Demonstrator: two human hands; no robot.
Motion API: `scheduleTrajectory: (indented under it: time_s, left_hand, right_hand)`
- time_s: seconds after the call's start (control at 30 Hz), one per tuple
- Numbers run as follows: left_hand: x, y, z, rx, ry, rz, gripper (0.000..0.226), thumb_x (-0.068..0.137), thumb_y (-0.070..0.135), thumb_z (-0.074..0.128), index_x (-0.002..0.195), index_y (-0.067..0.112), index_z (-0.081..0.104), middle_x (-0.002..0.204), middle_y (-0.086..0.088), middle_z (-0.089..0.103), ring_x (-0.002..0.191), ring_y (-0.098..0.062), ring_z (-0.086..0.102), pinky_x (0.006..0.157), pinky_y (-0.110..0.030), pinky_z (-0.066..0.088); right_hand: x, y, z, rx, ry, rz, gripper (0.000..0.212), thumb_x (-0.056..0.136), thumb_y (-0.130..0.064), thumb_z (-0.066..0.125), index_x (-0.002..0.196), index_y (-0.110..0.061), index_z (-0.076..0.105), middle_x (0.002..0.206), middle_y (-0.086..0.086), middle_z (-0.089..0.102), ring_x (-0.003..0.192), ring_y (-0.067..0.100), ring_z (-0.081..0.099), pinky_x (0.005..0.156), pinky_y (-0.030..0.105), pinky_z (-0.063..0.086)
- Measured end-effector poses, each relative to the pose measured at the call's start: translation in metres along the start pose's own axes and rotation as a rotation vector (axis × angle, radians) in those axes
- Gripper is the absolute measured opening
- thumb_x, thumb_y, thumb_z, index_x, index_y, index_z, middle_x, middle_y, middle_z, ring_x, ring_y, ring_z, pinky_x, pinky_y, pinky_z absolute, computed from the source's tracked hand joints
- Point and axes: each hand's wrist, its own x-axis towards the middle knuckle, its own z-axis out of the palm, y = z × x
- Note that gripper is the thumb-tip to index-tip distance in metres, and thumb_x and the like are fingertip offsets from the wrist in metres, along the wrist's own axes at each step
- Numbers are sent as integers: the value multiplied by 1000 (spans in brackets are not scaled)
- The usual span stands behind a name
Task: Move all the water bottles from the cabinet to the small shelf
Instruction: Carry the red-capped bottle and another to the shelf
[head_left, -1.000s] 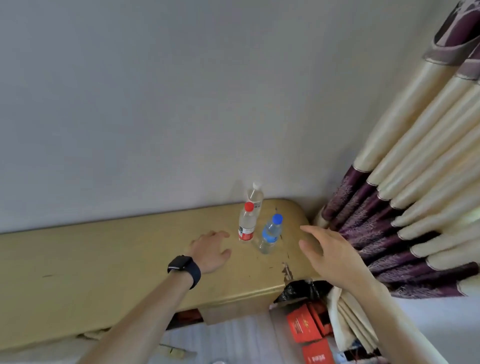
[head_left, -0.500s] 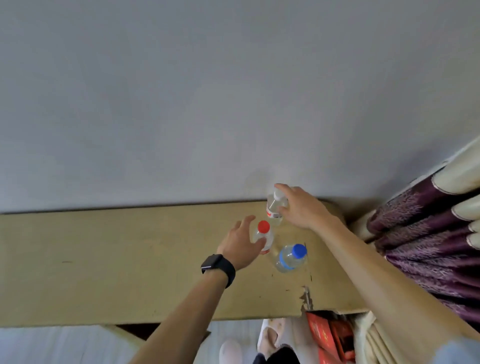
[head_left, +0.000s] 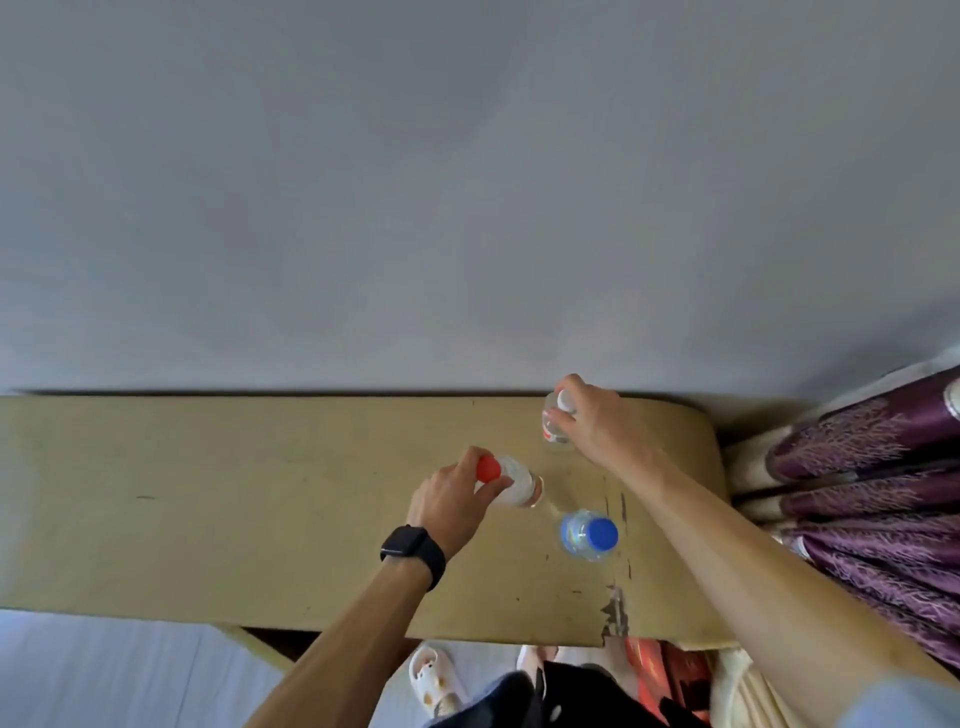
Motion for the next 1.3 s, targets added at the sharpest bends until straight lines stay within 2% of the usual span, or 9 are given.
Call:
scheduleTrajectory:
  time_s: [0.2, 0.37, 0.43, 0.53, 0.67, 0.77, 0.93, 1.07, 1.3]
  left_hand:
    - [-25, -63, -30, -4, 89, -108, 34, 89, 58, 56, 112, 32, 54, 101, 6, 71, 89, -13, 67, 73, -35, 56]
    - [-46, -129, -63, 100, 95, -128, 37, 88, 64, 52, 109, 34, 54, 99, 4, 72, 84, -17, 67, 71, -36, 57]
    - [-51, -151, -76, 128, 97, -87, 36, 88, 64, 51, 108, 34, 54, 100, 5, 71, 83, -17, 66, 68, -32, 55]
    - [-53, -181, -89, 125, 89, 19, 30, 89, 62, 51, 107, 38, 53, 101, 9, 69, 85, -16, 65, 64, -29, 52]
    - [-51, -210, -91, 7, 26, 153, 26, 88, 57, 57, 107, 41, 50, 99, 19, 62, 85, -12, 61, 67, -34, 54]
    - [-47, -215, -83, -116, -71, 204, 30, 88, 53, 60, 115, 41, 52, 98, 14, 65, 83, -14, 60, 69, -32, 53]
    - [-48, -219, -71, -200, -173, 294, 30, 91, 53, 57, 118, 43, 51, 105, 17, 64, 95, -15, 61, 80, -35, 53]
    - [-40, -223, -75, -128, -136, 274, 31, 92, 54, 54, 118, 38, 52, 96, 6, 65, 86, -21, 62, 75, -36, 53]
    - [-49, -228, -68, -122, -82, 248, 32, 93, 55, 51, 117, 35, 50, 91, 3, 63, 82, -24, 61, 71, -36, 52]
  right_hand:
    - [5, -7, 4, -12, -57, 41, 37, 96, -40, 57, 114, -11, 46, 99, 12, 65, 82, 31, 63, 72, 44, 55]
    - [-8, -38, 12, -169, -127, 83, 41, 98, -43, 52, 119, -8, 45, 103, 13, 65, 84, 32, 59, 67, 36, 44]
    - [-24, -63, 24, -139, -132, 99, 42, 98, -44, 52, 121, -10, 45, 103, 9, 63, 87, 30, 57, 67, 32, 37]
    - [-54, -105, 53, -68, -138, 158, 45, 98, -46, 53, 125, -12, 44, 108, 13, 62, 93, 33, 60, 69, 33, 40]
    - [-94, -149, 103, -53, -110, 238, 45, 97, -47, 54, 123, -12, 46, 113, 17, 64, 98, 38, 62, 69, 34, 39]
    - [-120, -166, 138, -93, -139, 261, 40, 99, -41, 53, 125, -11, 45, 115, 15, 66, 102, 37, 62, 72, 35, 42]
    - [-157, -175, 170, 115, 30, 349, 42, 92, -39, 61, 129, -24, 50, 116, 4, 65, 104, 29, 61, 81, 34, 46]
    - [-163, -170, 175, 287, 124, 421, 40, 91, -42, 64, 123, -26, 47, 100, -1, 62, 91, 22, 62, 73, 30, 44]
    - [-162, -161, 190, 441, 207, 469, 41, 94, -43, 61, 129, -27, 48, 103, -9, 59, 93, 13, 54, 72, 22, 38]
